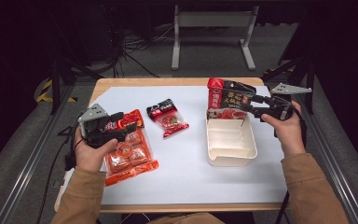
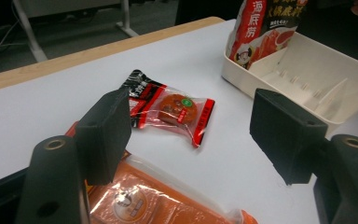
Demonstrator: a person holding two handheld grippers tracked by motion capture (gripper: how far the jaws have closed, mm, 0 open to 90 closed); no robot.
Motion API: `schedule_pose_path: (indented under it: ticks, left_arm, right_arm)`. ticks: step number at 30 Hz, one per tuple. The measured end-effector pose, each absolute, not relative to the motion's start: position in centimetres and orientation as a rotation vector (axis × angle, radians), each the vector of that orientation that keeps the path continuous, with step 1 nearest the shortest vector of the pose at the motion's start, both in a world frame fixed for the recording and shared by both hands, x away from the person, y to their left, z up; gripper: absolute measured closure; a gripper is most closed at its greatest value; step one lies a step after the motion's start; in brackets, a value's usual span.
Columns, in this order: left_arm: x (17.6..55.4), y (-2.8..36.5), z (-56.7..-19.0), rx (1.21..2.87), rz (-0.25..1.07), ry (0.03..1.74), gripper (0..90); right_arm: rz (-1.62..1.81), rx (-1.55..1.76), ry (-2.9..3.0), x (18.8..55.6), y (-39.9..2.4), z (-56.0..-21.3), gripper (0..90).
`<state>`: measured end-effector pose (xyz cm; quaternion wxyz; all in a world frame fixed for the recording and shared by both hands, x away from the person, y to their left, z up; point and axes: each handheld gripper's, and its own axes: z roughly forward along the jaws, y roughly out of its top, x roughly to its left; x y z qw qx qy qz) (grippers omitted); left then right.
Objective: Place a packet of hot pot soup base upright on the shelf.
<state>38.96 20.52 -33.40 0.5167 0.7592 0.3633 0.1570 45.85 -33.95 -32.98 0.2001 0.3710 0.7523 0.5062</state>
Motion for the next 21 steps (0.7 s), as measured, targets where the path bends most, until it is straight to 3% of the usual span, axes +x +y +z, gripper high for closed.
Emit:
schedule_pose_path:
  ticks: [14, 21]
  left_arm:
    - [38.6, 22.4, -32.8, 1.782, 0.394, 0.886, 29.9]
    - [39.2, 23.9, -33.0, 1.782, 0.478, 0.958, 29.9]
  right_arm:
    - [1.390, 1.061, 2.064, 42.5, -34.2, -33.4, 36.8]
    - [1.363, 1.024, 2.084, 41.6, -33.7, -33.2, 36.6]
